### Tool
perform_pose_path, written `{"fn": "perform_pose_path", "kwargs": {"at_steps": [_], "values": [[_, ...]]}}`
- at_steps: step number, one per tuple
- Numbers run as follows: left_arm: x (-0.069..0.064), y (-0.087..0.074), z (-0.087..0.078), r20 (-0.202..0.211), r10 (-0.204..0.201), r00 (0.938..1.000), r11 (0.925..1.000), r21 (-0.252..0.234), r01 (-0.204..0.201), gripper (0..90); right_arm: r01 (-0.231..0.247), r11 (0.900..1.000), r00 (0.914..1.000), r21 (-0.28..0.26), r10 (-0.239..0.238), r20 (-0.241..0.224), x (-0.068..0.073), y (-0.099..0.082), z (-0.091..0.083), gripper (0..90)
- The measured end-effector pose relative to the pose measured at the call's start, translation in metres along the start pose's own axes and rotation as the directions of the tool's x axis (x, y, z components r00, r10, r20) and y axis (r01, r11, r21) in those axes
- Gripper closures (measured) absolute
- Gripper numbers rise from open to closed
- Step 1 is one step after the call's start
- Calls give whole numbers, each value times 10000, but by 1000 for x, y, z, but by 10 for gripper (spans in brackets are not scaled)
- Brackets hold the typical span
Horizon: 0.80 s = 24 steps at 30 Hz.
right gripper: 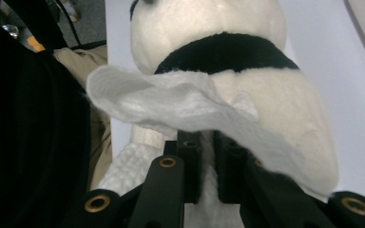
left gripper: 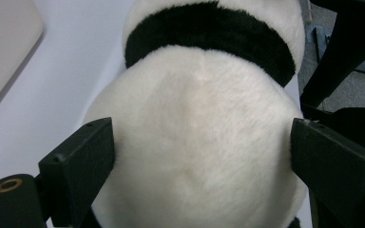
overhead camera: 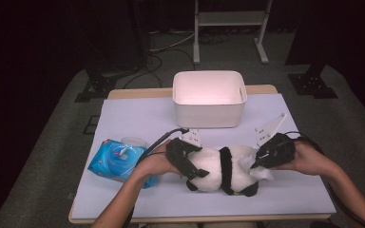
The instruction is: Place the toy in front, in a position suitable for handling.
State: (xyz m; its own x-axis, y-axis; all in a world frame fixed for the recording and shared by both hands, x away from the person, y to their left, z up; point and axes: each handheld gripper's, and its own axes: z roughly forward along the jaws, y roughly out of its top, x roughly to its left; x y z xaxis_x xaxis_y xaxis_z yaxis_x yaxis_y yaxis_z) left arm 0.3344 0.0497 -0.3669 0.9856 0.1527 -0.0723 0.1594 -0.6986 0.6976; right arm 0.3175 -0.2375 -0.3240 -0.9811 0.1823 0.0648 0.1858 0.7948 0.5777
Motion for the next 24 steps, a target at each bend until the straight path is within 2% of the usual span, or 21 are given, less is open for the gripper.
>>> {"fn": "perform_pose_path", "kwargs": {"at_steps": [4,8,15,18,24], "values": [[-6,-2,2,-194,78,9998,10000,-53,-79,131,148,9999,9998,16,-148,132,4,1,1,819],[-8,-4,3,-205,13,9998,10000,-68,-14,128,289,9996,9995,-65,-288,143,5,9,5,818],[-9,0,4,-275,13,9996,10000,-22,-14,123,703,9975,9975,40,-703,-107,6,31,28,818],[-9,-1,6,-283,-17,9996,9999,-169,12,117,847,9963,9962,153,-843,-236,6,39,40,818],[-8,-1,6,-327,-49,9995,9999,-124,45,119,1104,9937,9931,217,-1094,-429,11,48,54,817]]}}
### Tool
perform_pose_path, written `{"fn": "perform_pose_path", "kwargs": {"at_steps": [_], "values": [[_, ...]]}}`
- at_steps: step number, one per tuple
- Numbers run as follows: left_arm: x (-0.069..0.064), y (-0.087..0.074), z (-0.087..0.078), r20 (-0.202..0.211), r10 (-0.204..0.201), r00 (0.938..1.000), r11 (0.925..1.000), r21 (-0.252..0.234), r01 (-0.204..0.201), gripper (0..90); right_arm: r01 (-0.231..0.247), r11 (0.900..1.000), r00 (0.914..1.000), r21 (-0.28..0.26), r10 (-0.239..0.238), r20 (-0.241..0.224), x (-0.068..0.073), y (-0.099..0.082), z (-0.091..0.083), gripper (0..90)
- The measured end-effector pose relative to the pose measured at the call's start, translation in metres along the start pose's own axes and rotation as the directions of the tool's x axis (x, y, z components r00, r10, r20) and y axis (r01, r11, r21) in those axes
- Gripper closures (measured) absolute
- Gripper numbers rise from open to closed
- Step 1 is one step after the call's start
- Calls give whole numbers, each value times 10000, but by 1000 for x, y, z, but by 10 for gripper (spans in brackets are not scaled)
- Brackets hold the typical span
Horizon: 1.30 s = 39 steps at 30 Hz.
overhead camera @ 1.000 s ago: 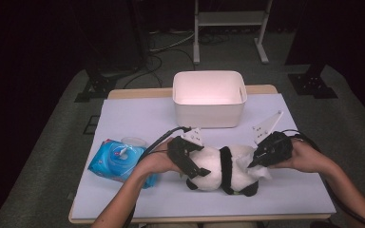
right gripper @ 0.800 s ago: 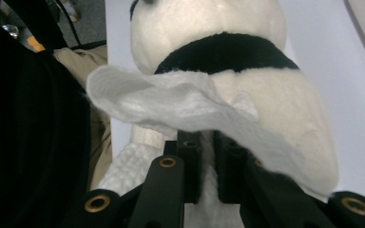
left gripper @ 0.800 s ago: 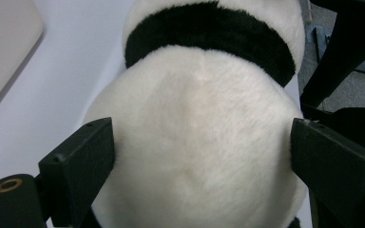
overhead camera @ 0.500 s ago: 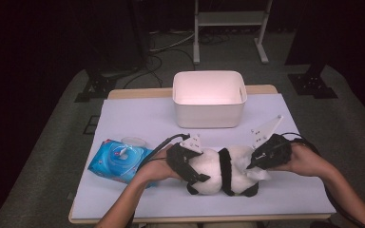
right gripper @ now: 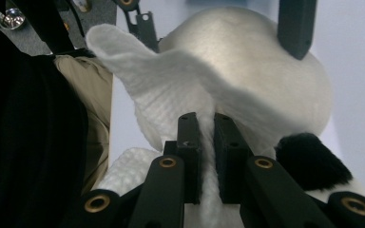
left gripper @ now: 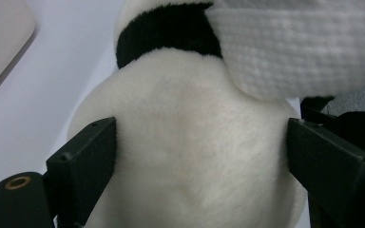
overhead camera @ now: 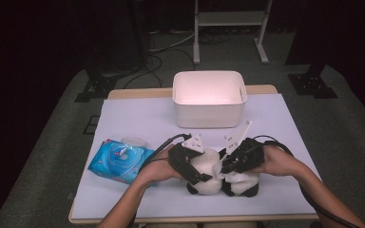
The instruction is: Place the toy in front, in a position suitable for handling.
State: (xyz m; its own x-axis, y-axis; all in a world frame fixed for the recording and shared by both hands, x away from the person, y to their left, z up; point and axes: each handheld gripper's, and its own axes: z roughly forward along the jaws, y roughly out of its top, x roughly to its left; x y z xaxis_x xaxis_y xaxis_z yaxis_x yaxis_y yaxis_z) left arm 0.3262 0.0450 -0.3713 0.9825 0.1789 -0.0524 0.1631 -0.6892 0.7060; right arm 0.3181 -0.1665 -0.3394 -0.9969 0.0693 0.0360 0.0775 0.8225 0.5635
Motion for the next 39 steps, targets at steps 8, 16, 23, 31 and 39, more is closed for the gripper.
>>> {"fn": "perform_pose_path", "kwargs": {"at_steps": [8,16,23,31,39], "values": [[0,-4,-1,-57,-74,10000,9997,-231,72,121,-265,9995,9993,-164,269,259,10,-20,-20,818],[-2,-6,-2,-61,-96,9999,9996,-265,94,121,-911,9928,9938,-780,957,574,14,-55,-44,818],[-2,-5,-2,-42,-3,10000,9998,-194,2,122,-1372,9863,9873,-918,1436,675,14,-74,-54,818],[-4,-3,-2,-57,211,9998,9998,-5,-212,126,-1245,9886,9887,-851,1308,727,4,-62,-55,818],[-8,-3,-1,-75,490,9988,9987,168,-489,127,-994,9930,9920,-641,1039,718,-13,-33,-45,818]]}}
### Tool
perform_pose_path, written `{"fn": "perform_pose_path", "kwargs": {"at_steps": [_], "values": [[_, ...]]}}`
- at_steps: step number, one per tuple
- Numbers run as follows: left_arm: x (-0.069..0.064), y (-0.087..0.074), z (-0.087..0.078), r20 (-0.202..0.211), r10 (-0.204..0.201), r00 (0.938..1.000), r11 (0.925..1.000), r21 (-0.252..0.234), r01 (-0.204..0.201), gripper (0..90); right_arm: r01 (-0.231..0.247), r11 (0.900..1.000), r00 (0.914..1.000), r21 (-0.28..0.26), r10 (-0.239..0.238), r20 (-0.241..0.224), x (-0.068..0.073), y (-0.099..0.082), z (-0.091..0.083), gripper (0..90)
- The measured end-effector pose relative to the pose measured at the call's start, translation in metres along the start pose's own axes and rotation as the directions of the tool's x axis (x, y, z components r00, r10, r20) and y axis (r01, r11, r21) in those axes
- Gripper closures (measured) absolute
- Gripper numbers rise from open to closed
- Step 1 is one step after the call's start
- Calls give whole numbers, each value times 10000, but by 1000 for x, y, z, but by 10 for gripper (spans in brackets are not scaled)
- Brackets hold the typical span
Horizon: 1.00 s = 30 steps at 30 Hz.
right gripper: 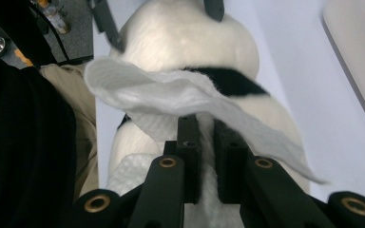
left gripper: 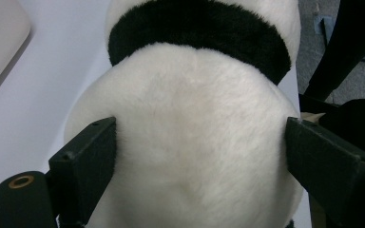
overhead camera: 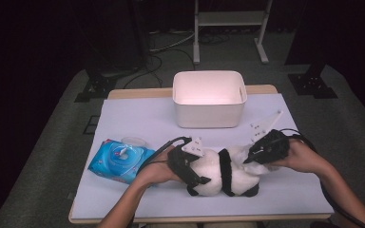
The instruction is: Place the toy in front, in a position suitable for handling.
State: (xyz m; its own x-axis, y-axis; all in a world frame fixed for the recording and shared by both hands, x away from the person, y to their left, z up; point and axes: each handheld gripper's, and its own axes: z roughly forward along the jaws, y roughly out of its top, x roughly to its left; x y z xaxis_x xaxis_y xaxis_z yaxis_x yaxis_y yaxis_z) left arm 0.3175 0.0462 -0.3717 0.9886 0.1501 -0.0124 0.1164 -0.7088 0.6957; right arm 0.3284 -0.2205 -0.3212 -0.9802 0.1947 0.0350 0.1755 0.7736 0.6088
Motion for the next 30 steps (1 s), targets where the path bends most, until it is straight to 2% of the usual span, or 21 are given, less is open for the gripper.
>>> {"fn": "perform_pose_path", "kwargs": {"at_steps": [6,15,23,27,28,30], "values": [[-1,-5,-1,32,-4,10000,9999,-143,4,128,37,9998,9999,206,-34,-168,-8,15,13,816],[-2,-7,-2,61,-24,10000,9997,-257,25,130,-436,9990,9990,2,436,-73,-11,-5,-1,813],[0,2,-8,63,-69,10000,9993,-359,71,112,-582,9983,9981,-50,581,-203,-2,-19,5,817],[3,7,-10,18,-143,9999,9997,-191,144,96,-464,9988,9984,-152,458,-343,5,-23,4,818],[5,8,-8,-11,-202,9998,9998,-58,201,90,-469,9988,9970,-153,459,-627,7,-24,5,818],[6,8,-6,43,-236,9997,9997,-24,236,90,-473,9989,9976,-72,469,-508,10,-23,5,818]]}}
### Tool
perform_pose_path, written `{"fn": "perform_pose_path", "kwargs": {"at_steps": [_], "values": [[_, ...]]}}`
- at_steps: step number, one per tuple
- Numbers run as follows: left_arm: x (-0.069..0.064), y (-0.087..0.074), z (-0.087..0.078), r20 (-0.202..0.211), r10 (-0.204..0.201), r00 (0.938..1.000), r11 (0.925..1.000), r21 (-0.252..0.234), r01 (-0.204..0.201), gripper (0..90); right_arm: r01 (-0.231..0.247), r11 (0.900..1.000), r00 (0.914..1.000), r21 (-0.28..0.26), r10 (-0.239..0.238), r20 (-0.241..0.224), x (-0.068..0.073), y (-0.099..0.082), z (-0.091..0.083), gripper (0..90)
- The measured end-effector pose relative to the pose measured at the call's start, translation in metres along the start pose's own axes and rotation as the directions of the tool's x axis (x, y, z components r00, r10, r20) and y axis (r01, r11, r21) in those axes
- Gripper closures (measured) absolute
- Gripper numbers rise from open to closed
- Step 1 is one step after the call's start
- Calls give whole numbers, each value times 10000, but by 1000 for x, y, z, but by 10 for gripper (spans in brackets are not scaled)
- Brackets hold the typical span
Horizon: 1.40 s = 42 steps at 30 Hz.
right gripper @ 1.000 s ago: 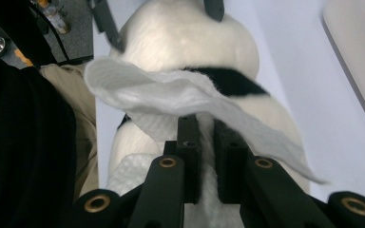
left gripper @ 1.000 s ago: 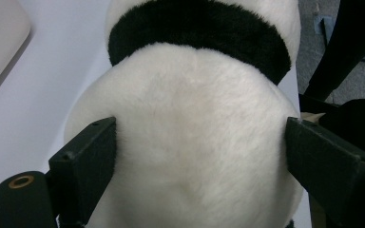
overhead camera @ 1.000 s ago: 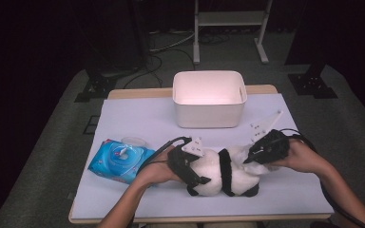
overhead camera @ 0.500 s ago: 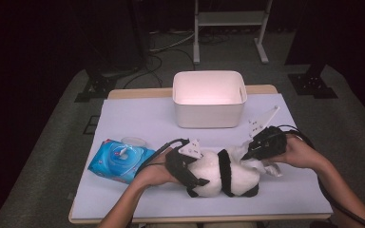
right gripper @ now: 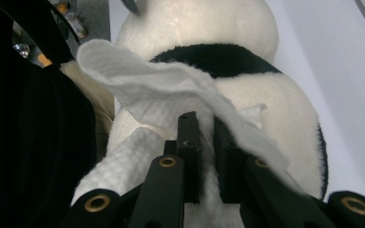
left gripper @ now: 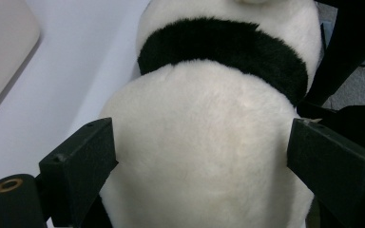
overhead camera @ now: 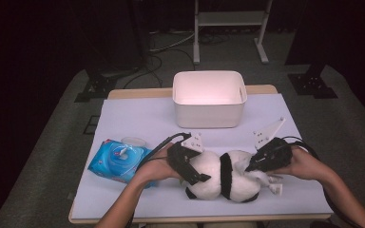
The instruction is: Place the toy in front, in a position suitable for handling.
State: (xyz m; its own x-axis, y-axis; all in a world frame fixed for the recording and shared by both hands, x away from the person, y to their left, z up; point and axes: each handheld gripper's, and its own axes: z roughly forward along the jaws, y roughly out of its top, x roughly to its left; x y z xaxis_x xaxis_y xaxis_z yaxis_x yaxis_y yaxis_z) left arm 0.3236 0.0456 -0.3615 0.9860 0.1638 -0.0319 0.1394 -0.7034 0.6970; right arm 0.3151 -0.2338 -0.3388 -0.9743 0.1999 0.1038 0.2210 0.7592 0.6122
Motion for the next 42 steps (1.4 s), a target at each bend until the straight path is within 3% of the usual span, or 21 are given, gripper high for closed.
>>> {"fn": "perform_pose_path", "kwargs": {"at_steps": [2,6,11,18,24,30,38,42], "values": [[0,-1,3,127,-183,9998,9998,9,183,90,-11,10000,10000,-3,11,-4,0,0,0,818],[-2,-5,7,202,-181,9996,9998,112,179,128,37,10000,10000,-11,-37,9,-1,2,-1,818],[-4,-7,8,45,-100,9999,9998,147,99,136,520,9983,9986,275,-522,83,2,18,1,817],[-7,-8,7,-54,-2,10000,9997,257,3,136,893,9945,9954,550,-871,-397,-3,45,25,815],[-6,-12,6,9,-107,9999,9999,34,107,137,943,9939,9949,577,-920,-411,-5,50,26,815],[-7,-13,5,31,-24,10000,10000,23,24,140,811,9951,9967,561,-815,58,-6,41,9,813],[-10,-14,4,-15,68,10000,10000,43,-68,142,-150,9998,9989,164,143,443,-17,7,-20,813],[-9,-13,4,-5,76,10000,9999,93,-76,142,-424,9990,9980,123,418,483,-20,-3,-26,812]]}}
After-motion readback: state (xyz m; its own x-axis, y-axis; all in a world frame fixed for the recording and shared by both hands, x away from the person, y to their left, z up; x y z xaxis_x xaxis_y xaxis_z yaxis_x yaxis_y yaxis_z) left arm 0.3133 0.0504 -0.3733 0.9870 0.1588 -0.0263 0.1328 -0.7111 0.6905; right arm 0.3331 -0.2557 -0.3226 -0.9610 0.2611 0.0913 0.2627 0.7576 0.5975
